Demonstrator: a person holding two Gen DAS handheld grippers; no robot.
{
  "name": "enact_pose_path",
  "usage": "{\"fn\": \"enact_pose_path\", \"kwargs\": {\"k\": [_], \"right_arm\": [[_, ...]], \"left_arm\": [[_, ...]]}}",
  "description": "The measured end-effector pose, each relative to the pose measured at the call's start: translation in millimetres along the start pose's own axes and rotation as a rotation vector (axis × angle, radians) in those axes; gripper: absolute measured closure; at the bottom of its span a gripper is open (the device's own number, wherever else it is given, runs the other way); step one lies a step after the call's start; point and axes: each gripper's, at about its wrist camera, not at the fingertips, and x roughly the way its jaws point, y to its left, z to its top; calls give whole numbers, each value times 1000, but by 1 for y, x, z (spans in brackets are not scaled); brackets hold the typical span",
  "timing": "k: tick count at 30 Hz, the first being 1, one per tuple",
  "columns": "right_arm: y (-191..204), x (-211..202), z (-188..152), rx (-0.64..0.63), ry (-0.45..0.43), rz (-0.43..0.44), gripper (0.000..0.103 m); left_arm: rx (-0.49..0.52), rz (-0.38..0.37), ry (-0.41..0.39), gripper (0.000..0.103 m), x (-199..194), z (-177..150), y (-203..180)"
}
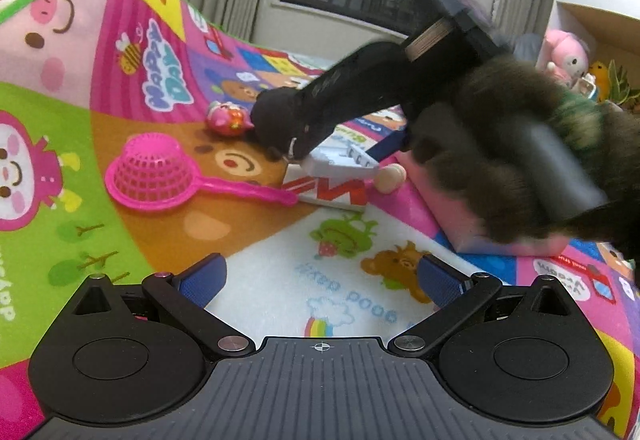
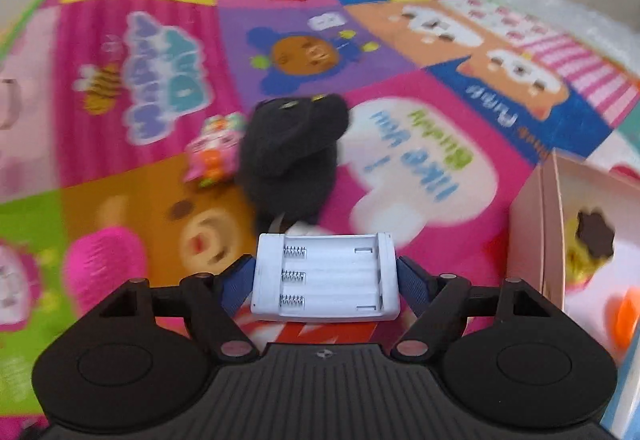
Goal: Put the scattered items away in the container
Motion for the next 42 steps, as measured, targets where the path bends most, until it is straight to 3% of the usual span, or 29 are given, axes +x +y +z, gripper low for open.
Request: {"fn": "enact_pose_path", "kwargs": {"k": [3, 5, 7, 8, 11, 17, 19, 25, 29, 32, 38, 42], "right_arm": [[11, -34, -11, -59, 30, 131, 23], [15, -52, -11, -95, -48, 44, 24], [14, -50, -4, -132, -62, -80, 49], [11, -44, 0, -130, -41, -118, 54], [-2, -15, 7, -98, 22, -223, 56], [1, 22, -2, -175, 31, -390, 55], [5, 18, -6, -199, 22, -397, 66], [15, -39, -39, -198, -44, -302, 67], [4, -100, -79, -130, -85, -181, 67], [-18, -132, -114, -33, -60, -85, 67], [-83, -143, -169, 252, 23, 72, 67], [-108, -143, -184, 304, -35, 65, 66]], "left_arm": [[1, -1, 8, 0, 1, -1, -1], [3, -6, 15, 0, 2, -2, -2], [6, -9, 21, 0, 3, -3, -3], [8, -11, 24, 0, 4, -3, -3], [12, -11, 28, 0, 5, -4, -3], [2, -14, 35, 0, 7, -4, -1], [3, -11, 38, 0, 8, -4, -2], [28, 13, 43, 0, 12, -7, -5], [62, 40, 37, 0, 12, -9, -12], [92, 73, 40, 0, 12, -10, -18], [92, 89, 41, 0, -1, -16, -28], [132, 94, 55, 0, -13, -24, -43]]}}
